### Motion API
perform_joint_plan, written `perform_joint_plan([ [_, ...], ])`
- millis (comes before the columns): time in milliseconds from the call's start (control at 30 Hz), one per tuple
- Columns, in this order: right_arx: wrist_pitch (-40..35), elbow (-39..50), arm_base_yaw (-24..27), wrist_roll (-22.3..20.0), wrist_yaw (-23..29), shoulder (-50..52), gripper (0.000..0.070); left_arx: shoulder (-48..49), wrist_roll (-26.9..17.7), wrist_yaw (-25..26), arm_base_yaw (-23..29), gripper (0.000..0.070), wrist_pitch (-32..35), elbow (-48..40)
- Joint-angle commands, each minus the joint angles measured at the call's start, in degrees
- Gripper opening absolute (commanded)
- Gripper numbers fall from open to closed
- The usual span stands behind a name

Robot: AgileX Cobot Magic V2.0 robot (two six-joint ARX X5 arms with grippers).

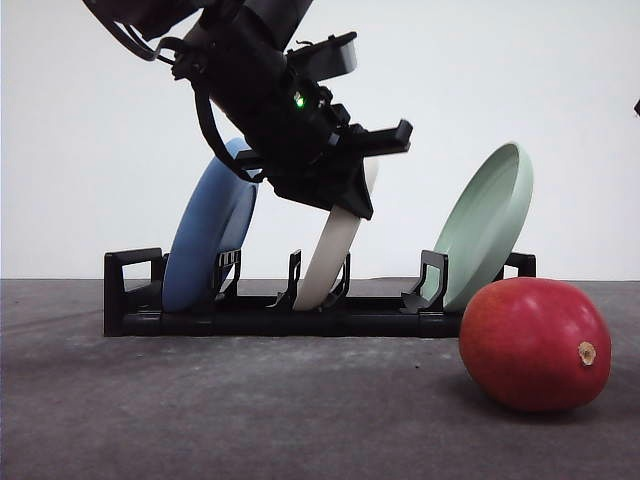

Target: Place pomegranate in white plate

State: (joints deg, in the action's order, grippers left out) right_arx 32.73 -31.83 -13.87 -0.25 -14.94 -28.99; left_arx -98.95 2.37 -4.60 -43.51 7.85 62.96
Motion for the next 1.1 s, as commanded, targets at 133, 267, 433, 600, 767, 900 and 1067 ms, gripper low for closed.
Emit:
perform_joint_plan([
  [133, -0.6, -0.9, -0.3, -0.4, -0.1, -0.1, 0.0353, 2.3, 3.5, 0.1, -0.4, 0.0011, 0.5, 1.3],
  [267, -0.6, -0.9, -0.3, -0.4, -0.1, -0.1, 0.0353, 4.8, 3.7, 0.1, -0.4, 0.0011, 0.2, 1.3],
  [433, -0.6, -0.9, -0.3, -0.4, -0.1, -0.1, 0.0353, 8.8, 5.6, 0.1, -0.4, 0.0011, -1.7, 1.3],
  [600, -0.6, -0.9, -0.3, -0.4, -0.1, -0.1, 0.0353, 14.2, 7.2, 0.1, -0.8, 0.0011, -5.1, 1.3],
  [767, -0.5, -0.9, -0.3, -0.4, -0.1, -0.1, 0.0353, 20.6, 7.8, 0.4, -1.9, 0.0011, -11.2, 1.3],
  [900, -0.5, -0.9, -0.3, -0.4, -0.1, -0.1, 0.0353, 25.8, 7.8, 2.0, -3.5, 0.0011, -16.3, 1.3],
  [1067, -0.5, -0.9, -0.3, -0.4, -0.1, -0.1, 0.0353, 31.1, 8.3, 3.2, -6.0, 0.0011, -20.9, 0.4],
])
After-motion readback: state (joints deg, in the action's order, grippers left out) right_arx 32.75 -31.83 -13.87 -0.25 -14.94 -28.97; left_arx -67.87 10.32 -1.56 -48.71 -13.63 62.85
